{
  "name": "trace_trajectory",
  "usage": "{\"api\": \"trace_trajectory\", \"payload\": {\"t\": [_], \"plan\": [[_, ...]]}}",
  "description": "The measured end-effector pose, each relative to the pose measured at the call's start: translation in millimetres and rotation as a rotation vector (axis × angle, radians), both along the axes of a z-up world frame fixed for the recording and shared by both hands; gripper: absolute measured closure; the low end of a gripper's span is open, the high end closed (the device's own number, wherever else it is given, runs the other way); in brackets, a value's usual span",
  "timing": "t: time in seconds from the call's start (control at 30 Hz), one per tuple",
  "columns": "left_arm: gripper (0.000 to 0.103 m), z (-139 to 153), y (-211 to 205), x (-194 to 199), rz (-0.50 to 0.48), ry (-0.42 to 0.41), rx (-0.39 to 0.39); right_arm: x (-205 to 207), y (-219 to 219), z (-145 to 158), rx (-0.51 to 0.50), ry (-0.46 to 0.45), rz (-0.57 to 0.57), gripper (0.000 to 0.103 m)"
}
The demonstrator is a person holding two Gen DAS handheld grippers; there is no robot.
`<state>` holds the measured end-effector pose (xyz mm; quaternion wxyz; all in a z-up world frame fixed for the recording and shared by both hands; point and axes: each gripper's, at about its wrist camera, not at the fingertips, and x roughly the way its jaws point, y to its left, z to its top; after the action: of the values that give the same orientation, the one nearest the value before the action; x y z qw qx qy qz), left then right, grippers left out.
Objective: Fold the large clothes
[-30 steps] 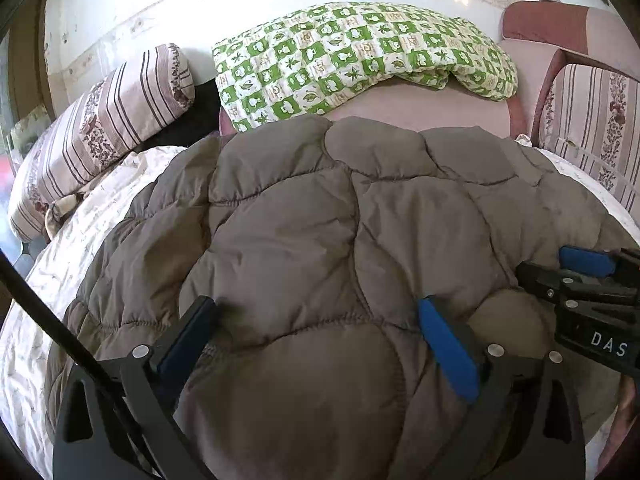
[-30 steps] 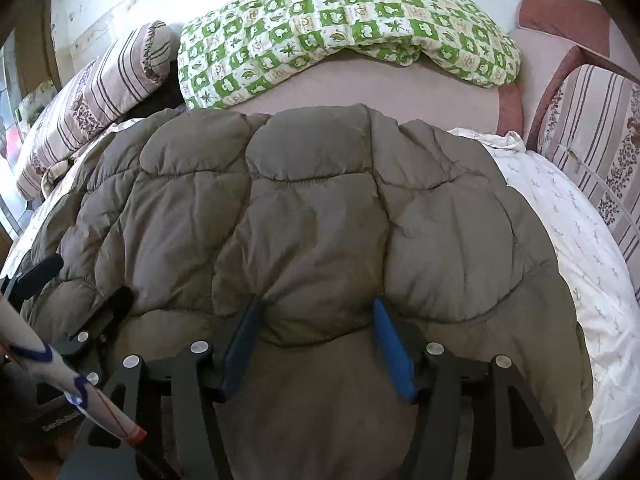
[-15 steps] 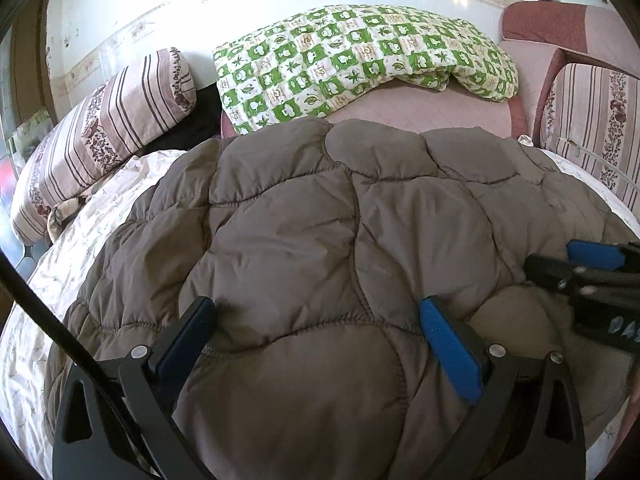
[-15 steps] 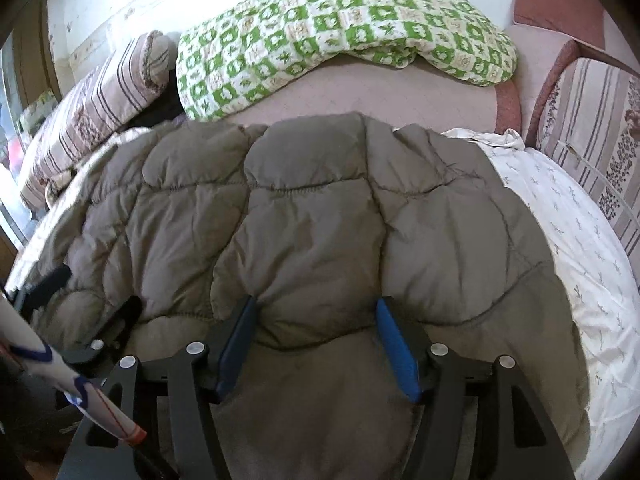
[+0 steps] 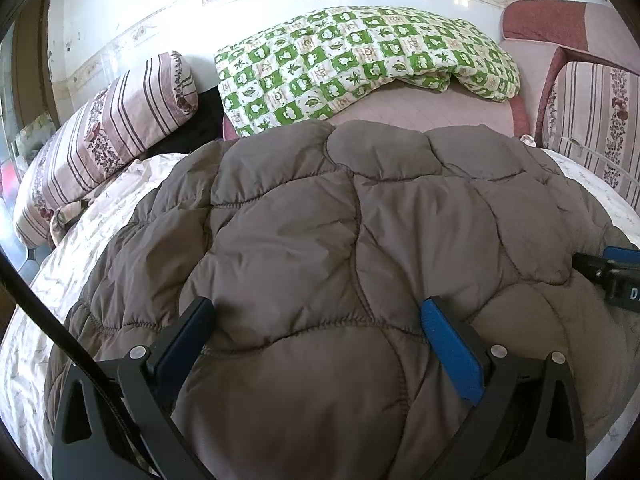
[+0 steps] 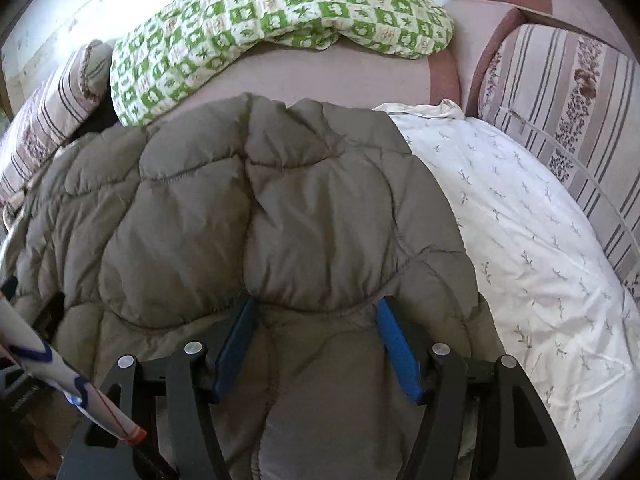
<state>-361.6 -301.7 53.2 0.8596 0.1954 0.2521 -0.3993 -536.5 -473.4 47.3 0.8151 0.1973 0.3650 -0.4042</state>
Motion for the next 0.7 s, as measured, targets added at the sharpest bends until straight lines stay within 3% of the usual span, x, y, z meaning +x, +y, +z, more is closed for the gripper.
{"api": "trace_trajectory", "payload": {"t": [0.23, 0.4, 0.6, 0.7], "plan": [[0.000, 1, 0, 1, 0.003, 0.021, -0.002, -13, 5, 15, 0.023, -0.064, -0.005, 0.035], [0.000, 12, 10, 0, 0.011, 0.076, -0.020, -25, 21, 33, -0.017, -0.081, -0.004, 0.035], [0.000, 37, 51, -10, 0.053, 0.073, -0.050, -44, 51, 46, 0.017, -0.136, 0.009, 0.035], [0.000, 41, 88, -8, 0.100, 0.115, -0.049, -46, 73, 47, 0.019, -0.149, 0.048, 0.035]]}}
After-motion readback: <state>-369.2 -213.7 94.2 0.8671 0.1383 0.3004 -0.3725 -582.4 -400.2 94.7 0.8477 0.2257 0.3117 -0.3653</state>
